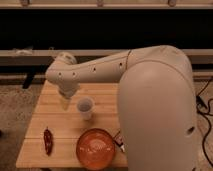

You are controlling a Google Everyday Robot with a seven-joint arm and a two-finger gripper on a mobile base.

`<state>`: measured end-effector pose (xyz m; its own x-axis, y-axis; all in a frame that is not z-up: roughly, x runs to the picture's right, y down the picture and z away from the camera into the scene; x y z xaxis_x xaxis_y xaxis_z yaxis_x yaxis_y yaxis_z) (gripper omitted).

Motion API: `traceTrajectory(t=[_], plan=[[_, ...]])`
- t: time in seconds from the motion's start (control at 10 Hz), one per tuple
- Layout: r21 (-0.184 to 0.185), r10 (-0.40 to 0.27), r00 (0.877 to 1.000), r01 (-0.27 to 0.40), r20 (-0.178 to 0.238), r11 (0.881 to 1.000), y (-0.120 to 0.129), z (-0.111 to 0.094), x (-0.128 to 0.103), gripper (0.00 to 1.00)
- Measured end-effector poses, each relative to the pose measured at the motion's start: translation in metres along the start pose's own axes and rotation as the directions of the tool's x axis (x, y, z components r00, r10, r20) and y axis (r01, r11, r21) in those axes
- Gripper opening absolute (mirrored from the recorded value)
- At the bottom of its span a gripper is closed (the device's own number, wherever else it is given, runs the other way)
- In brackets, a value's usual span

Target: Place the pepper in the ceramic cup

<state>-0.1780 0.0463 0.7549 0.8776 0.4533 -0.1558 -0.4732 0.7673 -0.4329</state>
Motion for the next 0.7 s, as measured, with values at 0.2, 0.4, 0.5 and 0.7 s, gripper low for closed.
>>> traceTrajectory(t=[0.2, 0.4, 0.5, 0.7], plan=[[0.000, 0.000, 1.000, 0.000, 0.000, 1.000, 0.0000, 0.0000, 0.0000, 0.80], [0.000, 0.000, 1.000, 0.000, 0.000, 1.000, 0.0000, 0.0000, 0.0000, 0.80], [0.000, 0.000, 1.000, 0.000, 0.000, 1.000, -0.0001, -0.0002, -0.0003, 0.80], [0.005, -0.035, 0.999, 0.035, -0.014, 0.999, 0.0080, 0.0007, -0.0072, 0.80]])
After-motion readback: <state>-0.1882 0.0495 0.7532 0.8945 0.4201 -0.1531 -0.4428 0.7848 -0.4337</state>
